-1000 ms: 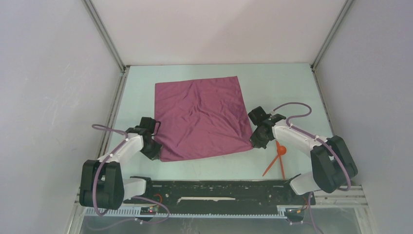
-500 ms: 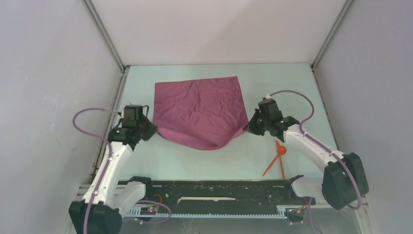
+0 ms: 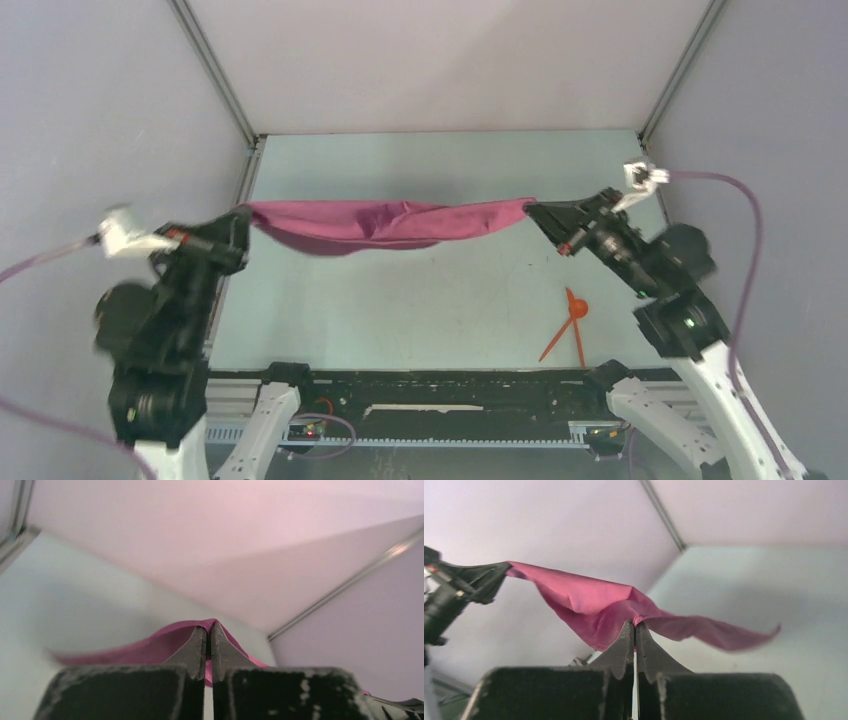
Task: Fold the napkin into a case and place the utensils inside
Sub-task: Pick up the flattened napkin from the center of the board, then fold and flatten the napkin at the center of the board.
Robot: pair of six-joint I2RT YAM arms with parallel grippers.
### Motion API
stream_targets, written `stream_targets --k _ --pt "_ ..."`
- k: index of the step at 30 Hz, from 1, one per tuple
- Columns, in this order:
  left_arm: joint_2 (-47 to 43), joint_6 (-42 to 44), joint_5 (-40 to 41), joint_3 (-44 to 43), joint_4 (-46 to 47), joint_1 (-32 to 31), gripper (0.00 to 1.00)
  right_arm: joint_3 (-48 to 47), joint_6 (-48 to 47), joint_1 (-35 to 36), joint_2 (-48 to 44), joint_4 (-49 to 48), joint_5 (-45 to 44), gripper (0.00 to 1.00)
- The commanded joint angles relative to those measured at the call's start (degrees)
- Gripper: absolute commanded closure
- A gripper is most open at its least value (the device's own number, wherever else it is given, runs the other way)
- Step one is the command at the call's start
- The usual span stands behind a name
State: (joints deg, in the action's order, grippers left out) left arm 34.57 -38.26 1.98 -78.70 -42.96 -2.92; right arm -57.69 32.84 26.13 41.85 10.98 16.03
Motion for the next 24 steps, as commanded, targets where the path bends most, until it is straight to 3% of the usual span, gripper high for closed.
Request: stream_targets --k 1,7,14,17,22,24 --pt "-6.1 1.9 -3.4 -3.5 5.6 0.4 1.0 -2.4 -2.0 2.6 -4.6 -4.8 3.3 1.0" --pt "-3.6 1.9 -0.3 -4.2 6.7 0.4 1.0 -4.4 -0.3 3.0 -1.4 -7.7 -0.1 1.0" --pt "11.4 2.9 11.7 -0.5 6.5 0.5 1.0 -6.5 -0.5 2.0 17.3 -15.7 -10.3 1.0" --pt "19.1 3.5 14.2 3.6 10.5 2.4 1.0 -8.1 0.2 0.3 27.7 -19.2 -11.6 1.0" --pt "36.6 0.2 4.3 6.7 19.7 11.9 1.0 -15.7 -1.0 -2.6 45.9 -22.5 -13.7 1.0" --pt "44.9 -4.1 -3.6 5.4 22.8 15.3 1.0 -20.1 -0.5 -4.1 54.6 -22.8 -12.8 1.0"
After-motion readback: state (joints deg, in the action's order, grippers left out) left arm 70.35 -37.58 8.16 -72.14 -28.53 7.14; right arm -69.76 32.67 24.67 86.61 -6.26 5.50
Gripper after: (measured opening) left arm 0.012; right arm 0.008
